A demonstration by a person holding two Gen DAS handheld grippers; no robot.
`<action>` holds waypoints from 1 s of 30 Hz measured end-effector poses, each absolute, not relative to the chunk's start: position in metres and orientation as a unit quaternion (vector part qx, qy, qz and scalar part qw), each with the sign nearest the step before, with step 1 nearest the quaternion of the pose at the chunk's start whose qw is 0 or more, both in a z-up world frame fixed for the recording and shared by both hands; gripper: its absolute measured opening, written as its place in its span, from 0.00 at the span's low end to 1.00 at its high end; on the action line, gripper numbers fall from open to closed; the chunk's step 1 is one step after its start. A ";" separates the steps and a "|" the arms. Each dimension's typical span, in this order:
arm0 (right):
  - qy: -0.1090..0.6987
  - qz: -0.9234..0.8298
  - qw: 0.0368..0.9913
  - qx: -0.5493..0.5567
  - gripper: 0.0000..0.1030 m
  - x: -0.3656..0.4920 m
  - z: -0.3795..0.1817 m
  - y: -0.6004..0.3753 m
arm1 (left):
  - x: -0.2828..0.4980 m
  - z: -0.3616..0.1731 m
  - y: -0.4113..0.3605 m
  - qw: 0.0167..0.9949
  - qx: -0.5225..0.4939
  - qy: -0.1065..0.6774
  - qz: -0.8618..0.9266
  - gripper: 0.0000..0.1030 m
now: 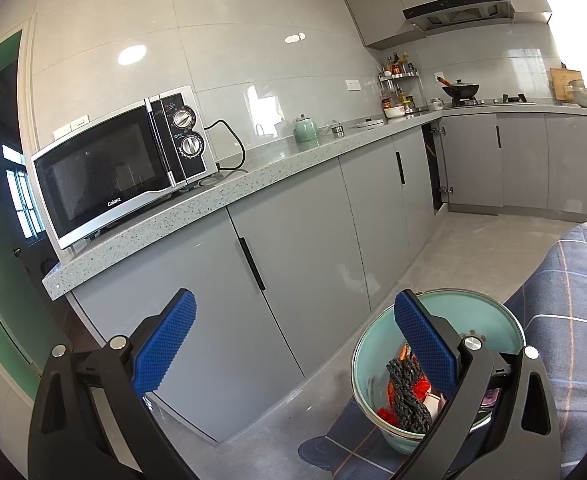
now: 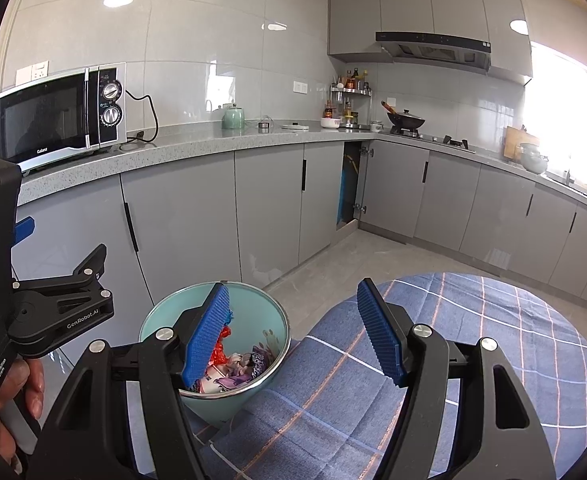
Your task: Collect trash
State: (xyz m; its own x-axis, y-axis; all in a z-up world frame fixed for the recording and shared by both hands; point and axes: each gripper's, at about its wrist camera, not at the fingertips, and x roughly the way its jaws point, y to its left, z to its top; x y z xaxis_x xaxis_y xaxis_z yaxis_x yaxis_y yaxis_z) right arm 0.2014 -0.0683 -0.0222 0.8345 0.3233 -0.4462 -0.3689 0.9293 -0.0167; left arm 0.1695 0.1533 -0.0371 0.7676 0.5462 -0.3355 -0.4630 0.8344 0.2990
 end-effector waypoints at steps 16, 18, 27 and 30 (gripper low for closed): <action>0.219 0.178 0.958 -0.052 0.65 0.201 -0.020 -0.074 | 0.169 -0.037 0.147 0.934 0.107 0.205 0.272 0.95; 0.220 0.178 0.958 -0.051 0.65 0.201 -0.020 -0.075 | 0.169 -0.037 0.148 0.933 0.106 0.206 0.274 0.95; 0.223 0.176 0.957 -0.051 0.65 0.201 -0.023 -0.073 | 0.171 -0.039 0.145 0.933 0.113 0.209 0.271 0.95; 0.224 0.176 0.957 -0.051 0.65 0.201 -0.024 -0.074 | 0.171 -0.039 0.144 0.934 0.112 0.211 0.266 0.95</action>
